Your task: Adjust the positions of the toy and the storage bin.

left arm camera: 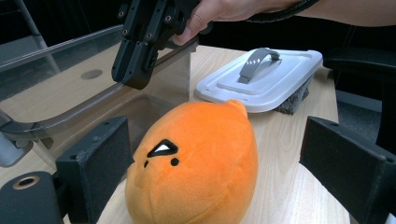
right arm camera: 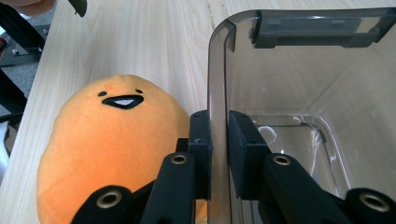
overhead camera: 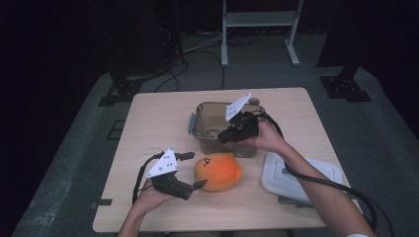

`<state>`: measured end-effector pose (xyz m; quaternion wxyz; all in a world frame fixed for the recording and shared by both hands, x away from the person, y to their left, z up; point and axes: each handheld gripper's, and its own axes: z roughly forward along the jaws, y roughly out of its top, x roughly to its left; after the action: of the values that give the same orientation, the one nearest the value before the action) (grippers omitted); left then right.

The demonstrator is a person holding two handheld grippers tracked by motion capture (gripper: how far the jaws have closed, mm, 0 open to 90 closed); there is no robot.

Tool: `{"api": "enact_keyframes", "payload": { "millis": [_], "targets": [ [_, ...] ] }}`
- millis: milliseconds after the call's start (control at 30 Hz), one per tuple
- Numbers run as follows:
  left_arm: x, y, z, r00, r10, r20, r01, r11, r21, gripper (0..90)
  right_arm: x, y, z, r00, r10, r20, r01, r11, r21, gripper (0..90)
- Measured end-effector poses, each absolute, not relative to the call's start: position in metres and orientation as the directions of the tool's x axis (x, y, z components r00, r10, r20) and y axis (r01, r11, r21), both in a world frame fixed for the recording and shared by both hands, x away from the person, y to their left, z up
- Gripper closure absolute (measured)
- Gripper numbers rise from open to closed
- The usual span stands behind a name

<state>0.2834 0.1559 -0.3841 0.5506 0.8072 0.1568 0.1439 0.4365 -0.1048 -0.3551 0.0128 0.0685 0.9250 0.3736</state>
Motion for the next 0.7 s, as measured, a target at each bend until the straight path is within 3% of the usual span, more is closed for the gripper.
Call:
{"api": "enact_keyframes", "payload": {
  "millis": [200,300,500,700],
  "targets": [
    [0.283,0.157,-0.384,0.909,0.411,0.062,0.092,-0.345,0.934,8.1,0.438,-0.105,-0.355,-0.99,0.135,0.036,0.122,0.713,0.691,77.2],
    [0.283,0.157,-0.384,0.91,0.41,0.063,0.091,-0.346,0.934,8.1,0.439,-0.107,-0.356,-0.988,0.148,0.043,0.135,0.703,0.698,61.4],
    [0.283,0.158,-0.384,0.909,0.414,0.059,0.094,-0.341,0.935,8.0,0.433,-0.115,-0.347,-0.987,0.152,0.051,0.14,0.658,0.74,48.2],
    [0.282,0.162,-0.382,0.905,0.422,0.06,0.093,-0.335,0.938,8.1,0.414,-0.124,-0.333,-0.99,0.138,0.032,0.111,0.617,0.779,44.7]
  ]
}}
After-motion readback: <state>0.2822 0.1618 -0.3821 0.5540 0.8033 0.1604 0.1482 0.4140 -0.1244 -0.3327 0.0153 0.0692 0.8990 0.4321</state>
